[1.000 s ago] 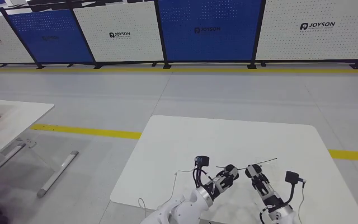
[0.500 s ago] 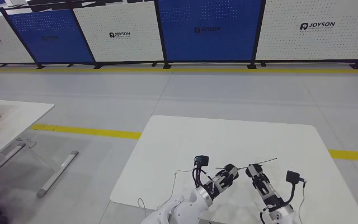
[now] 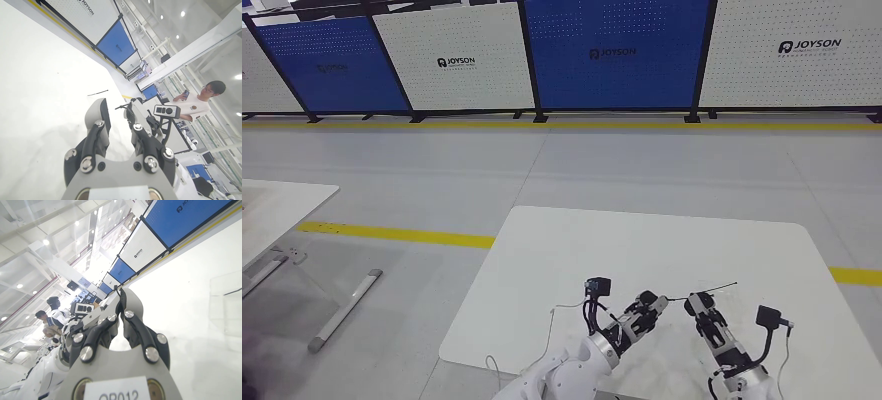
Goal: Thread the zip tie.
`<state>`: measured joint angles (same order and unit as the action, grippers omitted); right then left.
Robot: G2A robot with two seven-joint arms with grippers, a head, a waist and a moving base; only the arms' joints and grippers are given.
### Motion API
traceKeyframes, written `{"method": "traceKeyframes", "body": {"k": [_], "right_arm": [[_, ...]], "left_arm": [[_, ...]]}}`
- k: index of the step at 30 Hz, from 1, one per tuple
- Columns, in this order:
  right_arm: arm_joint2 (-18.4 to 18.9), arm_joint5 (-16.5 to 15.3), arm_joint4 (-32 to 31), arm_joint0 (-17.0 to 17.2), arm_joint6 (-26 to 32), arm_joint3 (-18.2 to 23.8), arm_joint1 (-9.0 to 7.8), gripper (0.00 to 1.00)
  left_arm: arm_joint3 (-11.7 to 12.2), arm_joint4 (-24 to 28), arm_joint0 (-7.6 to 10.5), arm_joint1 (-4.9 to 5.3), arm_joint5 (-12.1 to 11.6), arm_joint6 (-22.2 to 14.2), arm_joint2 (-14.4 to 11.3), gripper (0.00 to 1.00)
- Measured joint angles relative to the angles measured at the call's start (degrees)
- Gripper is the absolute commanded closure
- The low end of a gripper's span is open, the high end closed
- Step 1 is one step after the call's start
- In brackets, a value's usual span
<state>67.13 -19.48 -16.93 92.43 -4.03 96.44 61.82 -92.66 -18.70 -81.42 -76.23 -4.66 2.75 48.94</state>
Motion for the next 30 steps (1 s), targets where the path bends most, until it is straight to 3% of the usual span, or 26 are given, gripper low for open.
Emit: {"method": "traceKeyframes", "body": {"k": [9,11,28,29,30], "right_arm": [[-0.64,0.00,-1.65,-0.11,-0.77,-0.20,0.13,1.00],[-0.70,0.00,-1.85,-0.10,-0.75,-0.09,0.13,1.00],[-1.31,0.00,-2.93,-0.55,1.33,-0.05,-0.11,1.00],[-1.31,0.00,-2.80,-0.62,1.58,-0.15,-0.12,0.99],[-1.30,0.00,-2.65,-0.68,1.75,-0.23,-0.12,0.74]], "left_arm": [[-0.45,-0.01,-0.31,0.06,-0.32,-0.14,0.35,0.88],[-0.43,0.00,-0.30,0.06,-0.25,-0.24,0.39,1.00],[-0.36,-0.17,-0.10,-0.07,-0.64,-0.70,0.09,1.00],[-0.37,-0.17,-0.13,-0.07,-0.67,-0.66,0.12,1.00],[-0.37,-0.17,-0.15,-0.07,-0.68,-0.63,0.14,1.00]]}}
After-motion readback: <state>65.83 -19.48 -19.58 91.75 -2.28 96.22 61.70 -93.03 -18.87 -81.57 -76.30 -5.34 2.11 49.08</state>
